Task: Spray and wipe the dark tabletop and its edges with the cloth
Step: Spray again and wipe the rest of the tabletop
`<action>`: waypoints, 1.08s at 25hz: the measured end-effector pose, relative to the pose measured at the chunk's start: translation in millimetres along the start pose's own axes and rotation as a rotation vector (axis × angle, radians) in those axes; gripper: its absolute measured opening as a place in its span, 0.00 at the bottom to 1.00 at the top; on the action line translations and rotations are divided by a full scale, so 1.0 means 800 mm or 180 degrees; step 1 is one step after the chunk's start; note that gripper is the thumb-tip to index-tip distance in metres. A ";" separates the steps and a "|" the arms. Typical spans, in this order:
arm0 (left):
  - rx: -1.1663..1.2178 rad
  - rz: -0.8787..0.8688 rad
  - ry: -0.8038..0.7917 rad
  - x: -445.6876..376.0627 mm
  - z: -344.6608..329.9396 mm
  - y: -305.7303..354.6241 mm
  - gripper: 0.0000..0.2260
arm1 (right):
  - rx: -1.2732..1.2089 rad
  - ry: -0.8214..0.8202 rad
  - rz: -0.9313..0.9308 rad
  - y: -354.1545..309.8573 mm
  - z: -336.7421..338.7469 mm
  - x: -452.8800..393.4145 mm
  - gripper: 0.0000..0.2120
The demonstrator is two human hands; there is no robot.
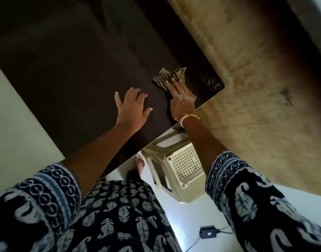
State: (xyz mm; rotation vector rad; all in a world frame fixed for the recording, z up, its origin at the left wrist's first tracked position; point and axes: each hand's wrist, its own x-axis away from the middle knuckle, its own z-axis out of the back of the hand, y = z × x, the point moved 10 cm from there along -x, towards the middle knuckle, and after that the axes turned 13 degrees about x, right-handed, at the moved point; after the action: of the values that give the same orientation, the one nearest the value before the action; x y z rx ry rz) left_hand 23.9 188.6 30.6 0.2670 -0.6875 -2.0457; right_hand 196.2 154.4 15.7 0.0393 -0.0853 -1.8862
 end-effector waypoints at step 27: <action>-0.0083 -0.0133 -0.0148 0.024 -0.003 0.020 0.16 | 0.0291 -0.1102 -0.1702 -0.031 -0.018 0.099 0.26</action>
State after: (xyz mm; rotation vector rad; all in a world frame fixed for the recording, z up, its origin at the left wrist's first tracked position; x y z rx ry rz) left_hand 25.7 164.9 38.8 0.2211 -0.6884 -2.1048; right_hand 148.6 86.3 0.9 -0.2233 -0.4336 -2.4057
